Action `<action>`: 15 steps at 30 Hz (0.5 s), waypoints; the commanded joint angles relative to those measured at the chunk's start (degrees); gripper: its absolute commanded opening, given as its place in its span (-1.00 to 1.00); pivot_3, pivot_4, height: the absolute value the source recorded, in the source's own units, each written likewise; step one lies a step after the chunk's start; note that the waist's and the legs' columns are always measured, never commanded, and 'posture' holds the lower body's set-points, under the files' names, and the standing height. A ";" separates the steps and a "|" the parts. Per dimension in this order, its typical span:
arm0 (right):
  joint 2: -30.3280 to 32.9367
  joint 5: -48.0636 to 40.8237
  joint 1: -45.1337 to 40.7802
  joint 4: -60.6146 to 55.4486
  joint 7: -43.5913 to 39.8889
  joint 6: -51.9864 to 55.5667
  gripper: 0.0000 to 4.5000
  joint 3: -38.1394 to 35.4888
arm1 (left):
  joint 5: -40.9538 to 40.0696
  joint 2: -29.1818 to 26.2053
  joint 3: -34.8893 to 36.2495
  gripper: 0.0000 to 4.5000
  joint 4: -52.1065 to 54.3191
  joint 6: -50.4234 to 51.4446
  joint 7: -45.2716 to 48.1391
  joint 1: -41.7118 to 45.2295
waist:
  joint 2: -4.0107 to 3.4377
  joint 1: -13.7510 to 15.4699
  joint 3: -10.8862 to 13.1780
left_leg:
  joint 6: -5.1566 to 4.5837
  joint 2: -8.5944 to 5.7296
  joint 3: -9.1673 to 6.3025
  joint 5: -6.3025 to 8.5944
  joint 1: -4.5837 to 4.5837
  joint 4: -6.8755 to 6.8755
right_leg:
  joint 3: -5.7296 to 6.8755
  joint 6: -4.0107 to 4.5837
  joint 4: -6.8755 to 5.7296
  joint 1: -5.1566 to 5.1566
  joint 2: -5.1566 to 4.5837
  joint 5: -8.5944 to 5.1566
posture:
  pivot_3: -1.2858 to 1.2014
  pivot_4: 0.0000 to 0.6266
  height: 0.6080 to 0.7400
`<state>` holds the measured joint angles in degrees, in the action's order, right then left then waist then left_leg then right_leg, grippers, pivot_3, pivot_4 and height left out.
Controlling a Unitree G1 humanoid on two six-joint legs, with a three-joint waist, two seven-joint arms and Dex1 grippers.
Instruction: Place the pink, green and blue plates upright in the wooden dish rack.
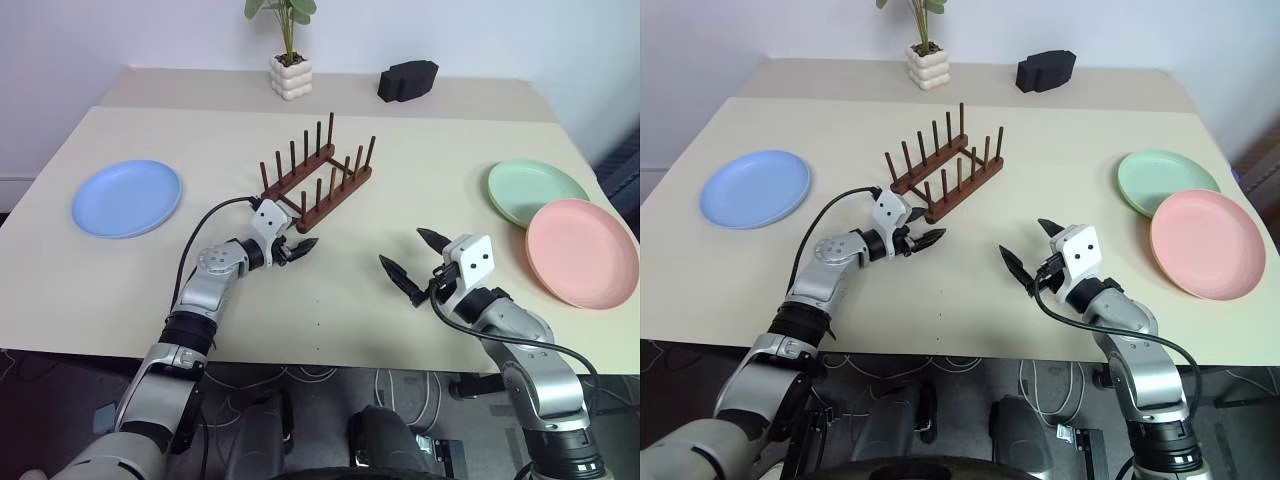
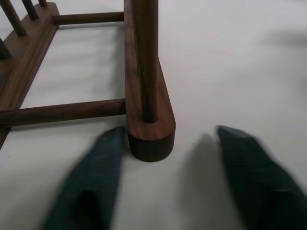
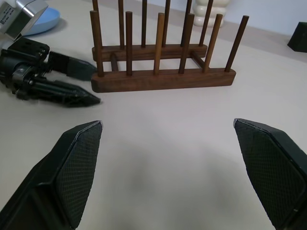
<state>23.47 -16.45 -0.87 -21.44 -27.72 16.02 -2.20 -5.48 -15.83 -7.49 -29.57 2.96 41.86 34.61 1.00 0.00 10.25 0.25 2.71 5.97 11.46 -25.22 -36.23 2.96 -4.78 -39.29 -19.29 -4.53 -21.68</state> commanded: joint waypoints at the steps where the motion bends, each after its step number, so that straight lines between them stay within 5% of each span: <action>1: -0.63 0.33 0.28 -2.05 0.52 -1.11 1.00 0.02 | 0.53 0.35 -1.11 -0.49 -0.20 -0.37 1.69 -1.21 | 0.00 0.17 0.00 | -0.01 0.00 0.00 0.00 0.00 0.00 | 0.00 0.00 0.01 0.00 0.00 0.00 | 0.03 -0.52 0.88; 2: -0.72 0.42 0.63 -2.16 0.57 -1.12 1.00 0.14 | 0.76 0.19 -1.16 -0.68 -0.21 -0.60 1.87 -1.29 | 0.00 0.23 0.00 | -0.01 0.00 0.00 0.00 0.00 0.00 | 0.00 0.00 0.01 0.00 0.00 0.00 | 0.03 -0.52 0.88; 15: 5.94 3.14 8.02 -0.92 -1.87 -0.51 1.00 -3.60 | -2.77 -4.89 -3.63 -0.69 -4.24 -7.78 28.40 4.47 | -0.01 0.25 -0.01 | 0.00 0.02 0.03 0.00 -0.02 0.02 | 0.01 0.00 0.04 -0.04 0.11 0.00 | 0.03 -0.52 0.88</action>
<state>28.72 -12.84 6.73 -20.96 -29.48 16.20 -4.09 -7.59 -20.22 -10.56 -33.06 -2.86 66.77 37.47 0.98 0.25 10.24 0.24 2.73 6.00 11.47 -25.23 -36.21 2.96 -4.77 -39.25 -19.33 -4.42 -21.68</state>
